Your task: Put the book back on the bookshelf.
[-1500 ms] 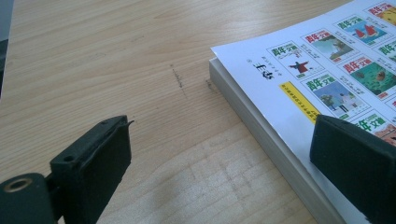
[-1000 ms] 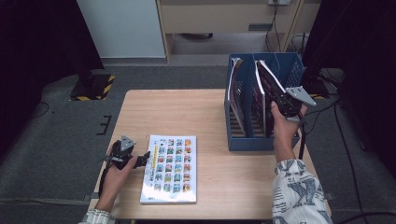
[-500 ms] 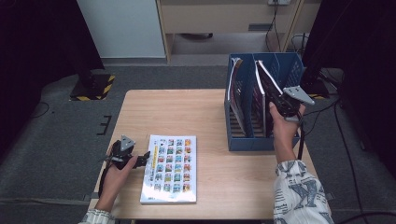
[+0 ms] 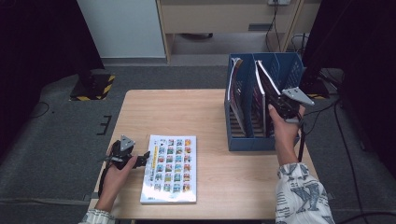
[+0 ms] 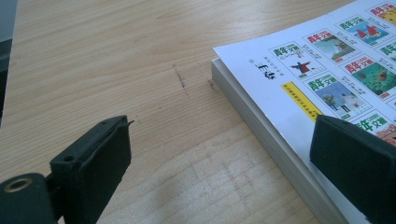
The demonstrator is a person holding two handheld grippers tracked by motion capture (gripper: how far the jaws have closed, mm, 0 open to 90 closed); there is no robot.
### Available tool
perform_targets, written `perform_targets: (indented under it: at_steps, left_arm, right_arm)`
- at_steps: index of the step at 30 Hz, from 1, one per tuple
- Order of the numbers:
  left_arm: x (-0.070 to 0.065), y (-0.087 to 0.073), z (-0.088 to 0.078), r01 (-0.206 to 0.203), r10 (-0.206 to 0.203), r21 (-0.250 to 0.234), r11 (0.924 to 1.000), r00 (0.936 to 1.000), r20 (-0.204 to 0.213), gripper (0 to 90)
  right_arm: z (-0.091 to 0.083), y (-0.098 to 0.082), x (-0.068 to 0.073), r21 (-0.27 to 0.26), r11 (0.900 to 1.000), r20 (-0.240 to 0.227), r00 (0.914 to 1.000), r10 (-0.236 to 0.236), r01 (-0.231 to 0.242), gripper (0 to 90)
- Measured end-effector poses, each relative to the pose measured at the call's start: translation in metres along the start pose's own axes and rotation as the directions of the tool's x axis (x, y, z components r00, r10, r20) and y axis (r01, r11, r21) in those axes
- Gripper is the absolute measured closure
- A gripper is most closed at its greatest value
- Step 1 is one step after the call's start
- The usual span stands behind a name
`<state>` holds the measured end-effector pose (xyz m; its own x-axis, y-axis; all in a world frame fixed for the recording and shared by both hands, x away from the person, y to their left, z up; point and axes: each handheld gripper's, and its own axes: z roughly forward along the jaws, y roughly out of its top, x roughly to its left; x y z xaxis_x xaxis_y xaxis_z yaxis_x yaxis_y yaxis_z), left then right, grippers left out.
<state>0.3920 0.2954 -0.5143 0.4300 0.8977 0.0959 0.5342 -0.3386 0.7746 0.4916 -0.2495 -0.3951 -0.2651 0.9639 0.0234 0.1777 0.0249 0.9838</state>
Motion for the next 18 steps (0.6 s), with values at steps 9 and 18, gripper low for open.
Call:
perform_targets:
  at_steps: [9,18]
  left_arm:
    - [0.0000,0.0001,-0.0004,0.000,0.000,-0.001,1.0000,1.0000,-0.001,5.2]
    - [0.0014,-0.0003,-0.0023,0.007,-0.007,-0.006,1.0000,1.0000,-0.004,5.2]
  right_arm:
    - [-0.0028,0.0011,0.0007,-0.001,1.000,-0.011,0.9999,0.001,-0.001,69.3]
    - [-0.0073,0.0030,0.0006,0.002,1.000,-0.019,0.9998,-0.003,0.003,64.9]
